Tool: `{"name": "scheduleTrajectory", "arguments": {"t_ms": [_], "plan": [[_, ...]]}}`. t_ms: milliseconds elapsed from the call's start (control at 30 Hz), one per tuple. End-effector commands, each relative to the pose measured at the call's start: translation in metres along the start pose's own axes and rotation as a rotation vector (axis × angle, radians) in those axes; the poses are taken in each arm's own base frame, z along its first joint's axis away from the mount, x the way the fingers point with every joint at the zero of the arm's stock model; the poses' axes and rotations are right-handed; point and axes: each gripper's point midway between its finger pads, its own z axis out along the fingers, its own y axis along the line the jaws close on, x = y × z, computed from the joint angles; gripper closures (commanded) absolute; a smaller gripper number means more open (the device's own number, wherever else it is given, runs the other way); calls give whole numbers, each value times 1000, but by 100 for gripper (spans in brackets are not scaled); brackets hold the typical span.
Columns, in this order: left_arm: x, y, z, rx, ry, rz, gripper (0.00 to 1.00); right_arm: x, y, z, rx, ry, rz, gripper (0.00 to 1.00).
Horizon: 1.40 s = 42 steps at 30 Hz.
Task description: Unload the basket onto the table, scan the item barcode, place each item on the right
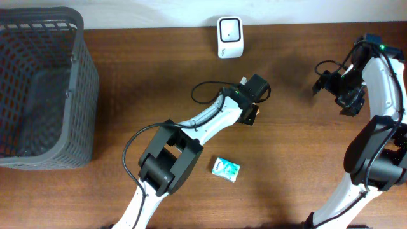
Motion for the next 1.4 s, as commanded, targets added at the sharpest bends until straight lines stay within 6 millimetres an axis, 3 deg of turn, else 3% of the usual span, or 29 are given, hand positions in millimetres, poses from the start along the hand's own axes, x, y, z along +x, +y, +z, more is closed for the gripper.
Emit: {"name": "scheduleTrajectory", "arguments": {"t_ms": [0, 167, 267, 433, 467, 533, 567, 600, 667, 700, 800, 933, 1033, 1133, 1300, 1367], "plan": [[5, 15, 11, -50, 12, -8, 100, -1, 3, -8, -15, -15, 1, 2], [1, 27, 11, -59, 12, -30, 100, -1, 3, -8, -15, -15, 1, 2], [-10, 35, -2, -61, 0, -47, 100, -1, 3, -8, -15, -15, 1, 2], [-45, 53, -67, -53, -70, -94, 98, -1, 3, -8, -15, -15, 1, 2], [-53, 61, -88, -50, -96, -112, 80, -1, 3, -8, -15, -15, 1, 2], [-56, 73, -101, -56, -105, -131, 66, -1, 3, -8, -15, -15, 1, 1], [-55, 78, -103, -62, -100, -140, 59, -1, 3, -8, -15, -15, 1, 2], [-53, 84, -103, -69, -88, -147, 44, -1, 4, -8, -16, -15, 2, 2], [-45, 104, -100, -95, -47, -175, 4, -8, 9, -8, -41, -44, 2, 2], [-43, 112, -100, -104, -35, -188, 1, -8, 12, -8, -60, -41, 0, 2], [-36, 144, -99, -137, 5, -240, 1, -6, 16, -9, -82, -32, 0, 2], [-26, 174, -98, -168, 52, -290, 1, 13, 63, -11, -312, 64, -37, 2], [-19, 184, -95, -180, 74, -306, 1, 23, 82, 4, -290, 51, -144, 2], [-4, 201, -92, -222, 122, -324, 1, 41, 101, 36, -178, 15, -276, 1], [16, 220, -91, -258, 204, -351, 1, 65, 146, 55, -182, -55, -537, 19], [23, 225, -92, -265, 230, -359, 1, 67, 151, 57, -134, -90, -570, 24]]}}
